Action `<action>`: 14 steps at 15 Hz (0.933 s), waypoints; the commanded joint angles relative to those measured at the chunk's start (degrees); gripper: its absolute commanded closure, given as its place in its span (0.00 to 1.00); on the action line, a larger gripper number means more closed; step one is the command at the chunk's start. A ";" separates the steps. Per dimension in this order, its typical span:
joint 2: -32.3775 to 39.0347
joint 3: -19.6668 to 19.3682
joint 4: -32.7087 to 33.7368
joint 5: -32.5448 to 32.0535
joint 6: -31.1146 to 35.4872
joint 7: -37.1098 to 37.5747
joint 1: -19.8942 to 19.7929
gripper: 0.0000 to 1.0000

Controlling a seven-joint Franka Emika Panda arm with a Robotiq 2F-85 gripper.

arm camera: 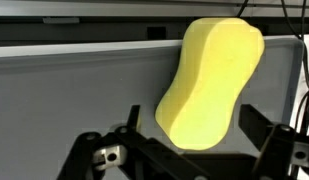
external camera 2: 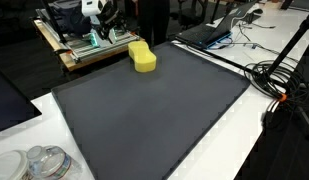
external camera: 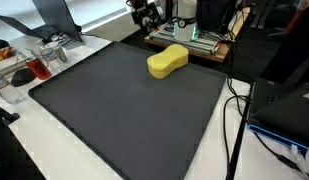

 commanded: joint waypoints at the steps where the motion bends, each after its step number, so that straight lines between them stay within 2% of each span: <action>1: 8.82 -1.17 3.27 5.86 1.37 -8.91 0.32 0.00; 8: 24.98 4.29 17.82 10.48 0.31 -18.88 -2.30 0.00; 14: 33.92 12.08 31.51 5.86 -0.94 -25.64 -5.99 0.00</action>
